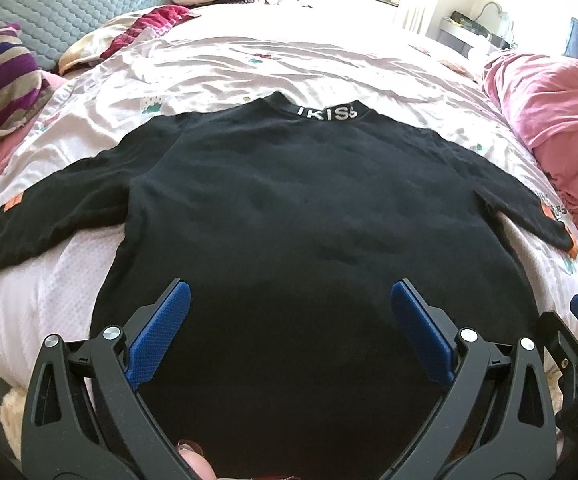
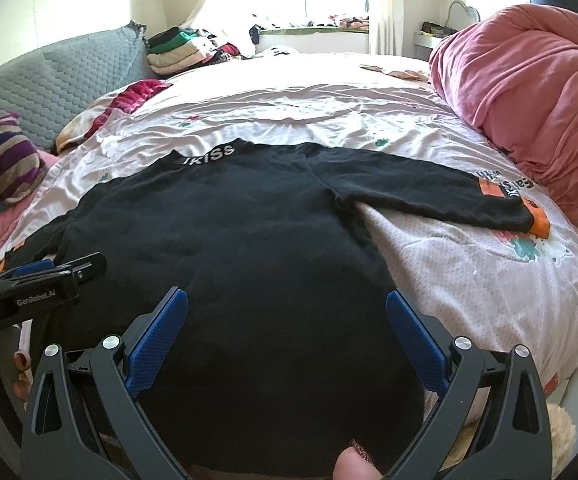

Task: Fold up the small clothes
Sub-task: 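Move the right tool toward the orange cuff of the nearest sleeve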

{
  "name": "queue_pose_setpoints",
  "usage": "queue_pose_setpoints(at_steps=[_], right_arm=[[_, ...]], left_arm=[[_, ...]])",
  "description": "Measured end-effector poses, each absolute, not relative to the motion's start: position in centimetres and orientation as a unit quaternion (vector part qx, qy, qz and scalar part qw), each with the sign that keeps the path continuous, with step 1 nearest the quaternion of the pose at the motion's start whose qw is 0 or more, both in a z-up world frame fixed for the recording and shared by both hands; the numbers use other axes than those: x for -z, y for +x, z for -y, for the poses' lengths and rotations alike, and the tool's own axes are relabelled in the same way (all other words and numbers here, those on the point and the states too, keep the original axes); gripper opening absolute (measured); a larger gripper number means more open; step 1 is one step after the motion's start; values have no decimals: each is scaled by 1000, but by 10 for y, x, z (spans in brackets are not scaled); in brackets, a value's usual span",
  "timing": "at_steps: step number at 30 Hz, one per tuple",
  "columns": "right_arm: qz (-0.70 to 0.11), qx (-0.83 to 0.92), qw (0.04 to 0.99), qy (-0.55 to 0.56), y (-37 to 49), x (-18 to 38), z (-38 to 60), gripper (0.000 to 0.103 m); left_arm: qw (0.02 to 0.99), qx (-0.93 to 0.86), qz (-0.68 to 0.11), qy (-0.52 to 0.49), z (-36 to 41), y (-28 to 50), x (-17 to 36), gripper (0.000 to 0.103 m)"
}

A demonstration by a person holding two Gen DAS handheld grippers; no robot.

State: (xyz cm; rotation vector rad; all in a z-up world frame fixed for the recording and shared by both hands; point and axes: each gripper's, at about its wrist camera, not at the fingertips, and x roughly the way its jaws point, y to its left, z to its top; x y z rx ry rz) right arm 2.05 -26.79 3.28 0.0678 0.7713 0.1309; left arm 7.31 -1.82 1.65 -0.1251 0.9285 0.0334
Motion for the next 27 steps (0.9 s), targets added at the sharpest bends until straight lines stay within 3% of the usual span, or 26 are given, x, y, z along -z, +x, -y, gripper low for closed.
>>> queue_pose_setpoints(at_steps=[27], right_arm=[[-412,66,904,93,101,-15,368,99]], left_arm=[[889,10,-455,-52,62,152,-18,95]])
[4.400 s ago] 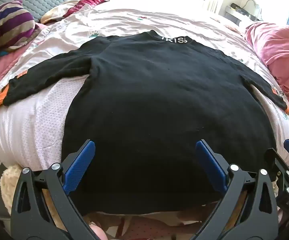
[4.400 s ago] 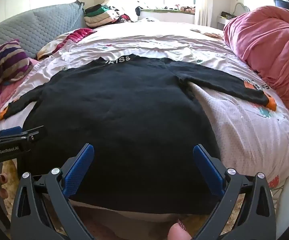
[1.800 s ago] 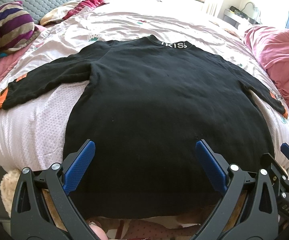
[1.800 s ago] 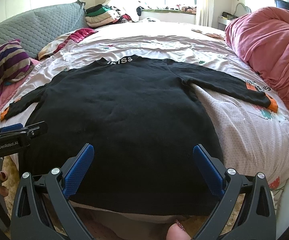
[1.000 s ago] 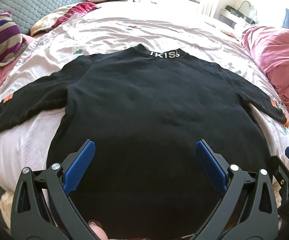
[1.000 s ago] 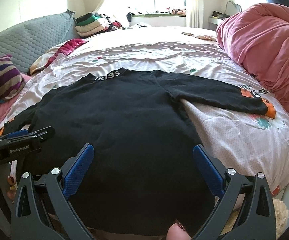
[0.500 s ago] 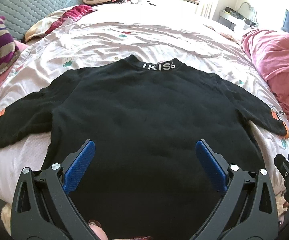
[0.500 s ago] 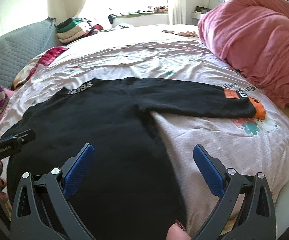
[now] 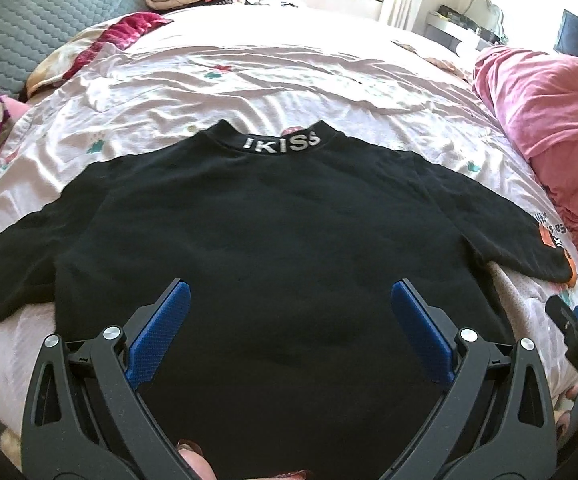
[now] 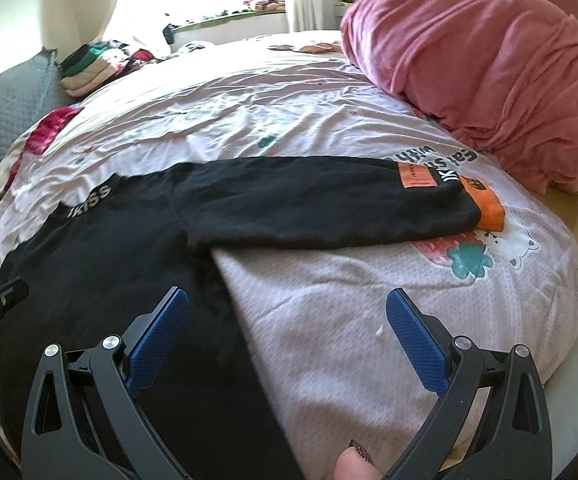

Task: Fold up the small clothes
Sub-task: 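Move the right tool toward the orange cuff of the nearest sleeve, then grasp the orange sleeve cuff with the right tool and lift it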

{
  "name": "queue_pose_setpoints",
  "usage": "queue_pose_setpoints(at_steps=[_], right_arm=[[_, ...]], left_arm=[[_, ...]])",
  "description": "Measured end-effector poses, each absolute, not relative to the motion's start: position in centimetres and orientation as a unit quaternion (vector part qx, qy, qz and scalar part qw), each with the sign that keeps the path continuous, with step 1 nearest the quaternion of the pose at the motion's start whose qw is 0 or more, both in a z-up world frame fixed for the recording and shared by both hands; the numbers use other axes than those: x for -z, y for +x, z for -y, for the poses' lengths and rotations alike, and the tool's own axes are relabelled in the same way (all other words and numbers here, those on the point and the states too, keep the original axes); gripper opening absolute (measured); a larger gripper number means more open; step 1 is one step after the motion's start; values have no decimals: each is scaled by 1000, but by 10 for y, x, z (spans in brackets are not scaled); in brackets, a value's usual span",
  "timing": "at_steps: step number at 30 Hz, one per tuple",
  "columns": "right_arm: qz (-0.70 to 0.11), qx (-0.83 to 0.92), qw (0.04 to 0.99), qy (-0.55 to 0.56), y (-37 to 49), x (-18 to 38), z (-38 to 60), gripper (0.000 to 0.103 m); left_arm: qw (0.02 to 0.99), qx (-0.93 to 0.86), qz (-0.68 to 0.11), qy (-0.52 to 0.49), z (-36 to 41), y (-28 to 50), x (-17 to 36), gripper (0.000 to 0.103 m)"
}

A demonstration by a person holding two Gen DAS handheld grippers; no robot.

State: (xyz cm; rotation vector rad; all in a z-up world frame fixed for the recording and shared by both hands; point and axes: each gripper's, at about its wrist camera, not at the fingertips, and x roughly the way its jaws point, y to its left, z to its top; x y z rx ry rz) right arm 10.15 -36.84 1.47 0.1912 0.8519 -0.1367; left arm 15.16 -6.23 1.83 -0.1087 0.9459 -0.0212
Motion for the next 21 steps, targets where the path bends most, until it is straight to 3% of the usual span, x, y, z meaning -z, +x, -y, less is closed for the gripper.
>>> queue_pose_setpoints(at_steps=[21], right_arm=[[-408,175,878,177,140,7,452,99]], left_arm=[[879,37,-473,-44,102,202,-2,95]])
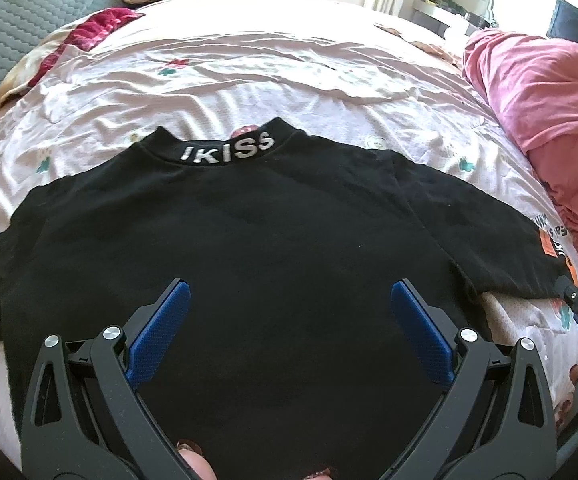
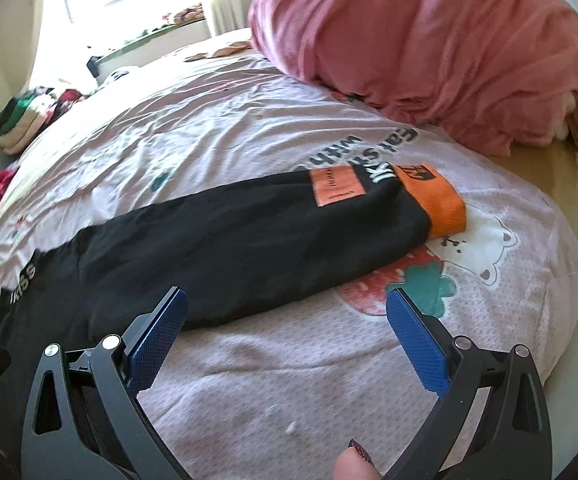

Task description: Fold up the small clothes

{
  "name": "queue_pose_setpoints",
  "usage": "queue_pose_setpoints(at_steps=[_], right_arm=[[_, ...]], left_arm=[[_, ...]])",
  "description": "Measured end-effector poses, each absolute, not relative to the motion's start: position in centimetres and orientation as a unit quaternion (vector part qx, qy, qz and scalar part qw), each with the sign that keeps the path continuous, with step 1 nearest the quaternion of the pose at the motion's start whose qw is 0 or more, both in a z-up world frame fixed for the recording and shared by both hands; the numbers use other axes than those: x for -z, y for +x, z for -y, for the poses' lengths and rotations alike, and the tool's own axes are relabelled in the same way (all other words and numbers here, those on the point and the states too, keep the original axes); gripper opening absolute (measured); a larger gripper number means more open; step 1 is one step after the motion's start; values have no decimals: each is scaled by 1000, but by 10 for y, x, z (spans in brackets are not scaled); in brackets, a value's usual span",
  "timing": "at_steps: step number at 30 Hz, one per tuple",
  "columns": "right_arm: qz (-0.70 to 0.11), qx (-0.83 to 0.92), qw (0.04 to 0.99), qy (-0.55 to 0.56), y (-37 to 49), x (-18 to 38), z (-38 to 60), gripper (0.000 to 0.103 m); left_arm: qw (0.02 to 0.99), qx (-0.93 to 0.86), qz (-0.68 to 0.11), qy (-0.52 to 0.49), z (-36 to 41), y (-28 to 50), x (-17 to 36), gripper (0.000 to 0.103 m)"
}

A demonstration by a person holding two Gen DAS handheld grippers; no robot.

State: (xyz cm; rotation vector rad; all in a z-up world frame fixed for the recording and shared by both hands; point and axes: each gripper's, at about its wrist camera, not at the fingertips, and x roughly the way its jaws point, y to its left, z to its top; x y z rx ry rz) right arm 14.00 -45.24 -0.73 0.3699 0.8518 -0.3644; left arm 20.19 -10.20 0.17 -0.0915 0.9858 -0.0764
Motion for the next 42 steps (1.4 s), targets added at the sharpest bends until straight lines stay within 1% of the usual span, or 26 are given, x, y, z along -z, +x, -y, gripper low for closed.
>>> queue_pose_setpoints(at_steps=[8,18,22,23,24,25,26,27,28,29,30,35,42], right_arm=[[-414,198,857,236,142,22,493,99],[-419,213,824,317,173,38,543,99],[-392,229,814,362,180,42,562,98],[-386,234,813,368,181,43,565,95],[-382,239,812,371,182,43,567,82],[-373,243,811,381,182,44,571,76],[-364,242,812,387,181,44,574,66],[-355,240,814,391,180,44,575,50],[-346,241,817,392,177,43,576,42],[-330,235,825,394,174,40,577,22],[-318,224,832,395,172,38,577,14],[-265,171,876,365,169,12,559,13],[-234,75,912,327,177,-9,515,13]], left_arm=[[877,57,-476,-41,119,215,4,95],[876,59,-475,-48,123,234,4,95],[877,58,-474,-51,123,243,3,95],[877,56,-474,-51,123,247,2,95],[878,56,-473,-50,123,249,2,95],[878,56,-473,-50,123,251,1,95],[878,55,-472,-49,124,253,1,95],[878,55,-472,-49,124,255,1,95],[878,55,-472,-50,124,256,1,95],[878,54,-473,-51,123,256,1,95],[877,53,-474,-54,122,256,2,95],[872,51,-480,-78,112,252,1,95],[876,35,-471,-95,87,238,-16,95]])
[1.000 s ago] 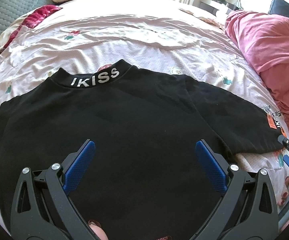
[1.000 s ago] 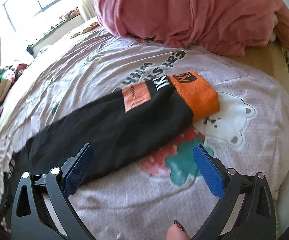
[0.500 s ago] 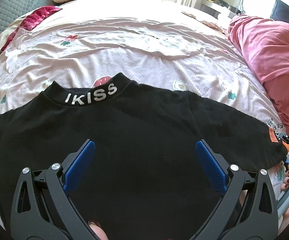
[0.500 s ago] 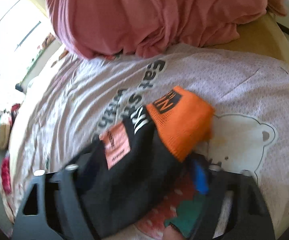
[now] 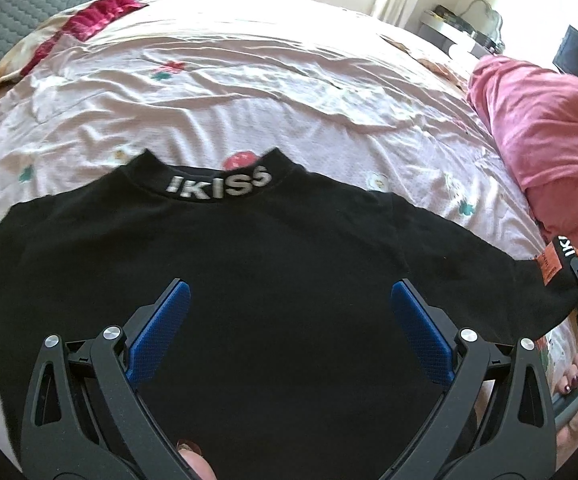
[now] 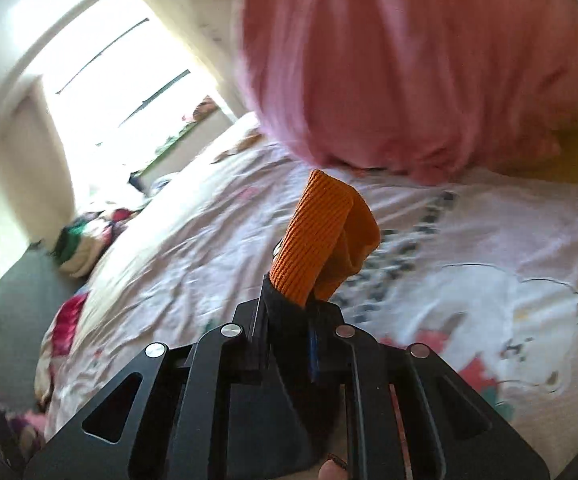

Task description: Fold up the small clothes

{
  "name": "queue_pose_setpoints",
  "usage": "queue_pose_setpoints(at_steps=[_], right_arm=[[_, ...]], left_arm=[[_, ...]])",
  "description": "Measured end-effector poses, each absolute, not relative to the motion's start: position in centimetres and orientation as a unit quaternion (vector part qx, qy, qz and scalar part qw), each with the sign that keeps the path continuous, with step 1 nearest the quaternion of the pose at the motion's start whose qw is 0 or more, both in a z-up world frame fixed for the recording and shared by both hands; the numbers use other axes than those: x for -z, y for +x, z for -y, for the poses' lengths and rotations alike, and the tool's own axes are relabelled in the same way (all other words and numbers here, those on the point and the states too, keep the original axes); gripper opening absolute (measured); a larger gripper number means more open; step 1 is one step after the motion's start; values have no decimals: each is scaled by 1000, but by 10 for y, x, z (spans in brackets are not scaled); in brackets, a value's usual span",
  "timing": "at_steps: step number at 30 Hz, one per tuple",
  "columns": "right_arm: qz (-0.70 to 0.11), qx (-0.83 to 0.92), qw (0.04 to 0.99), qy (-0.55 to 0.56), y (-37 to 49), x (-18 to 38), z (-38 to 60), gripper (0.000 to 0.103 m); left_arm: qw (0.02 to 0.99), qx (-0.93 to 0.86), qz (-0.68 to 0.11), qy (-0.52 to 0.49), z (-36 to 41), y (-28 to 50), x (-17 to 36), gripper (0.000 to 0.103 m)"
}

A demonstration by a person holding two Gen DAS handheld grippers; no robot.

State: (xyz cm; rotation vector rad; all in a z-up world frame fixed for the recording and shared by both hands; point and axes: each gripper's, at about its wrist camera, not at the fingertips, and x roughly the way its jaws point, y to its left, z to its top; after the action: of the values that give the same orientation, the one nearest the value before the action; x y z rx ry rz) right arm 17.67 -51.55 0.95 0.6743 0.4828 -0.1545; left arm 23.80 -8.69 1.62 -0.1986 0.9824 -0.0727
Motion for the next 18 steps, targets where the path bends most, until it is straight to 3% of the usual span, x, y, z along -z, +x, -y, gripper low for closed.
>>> queue_pose_setpoints(at_steps=[18], right_arm=[[-239,-167,935,202,190,-54,360,13]], left_arm=[[878,-19,-445,-174,-4,207,-37,95]])
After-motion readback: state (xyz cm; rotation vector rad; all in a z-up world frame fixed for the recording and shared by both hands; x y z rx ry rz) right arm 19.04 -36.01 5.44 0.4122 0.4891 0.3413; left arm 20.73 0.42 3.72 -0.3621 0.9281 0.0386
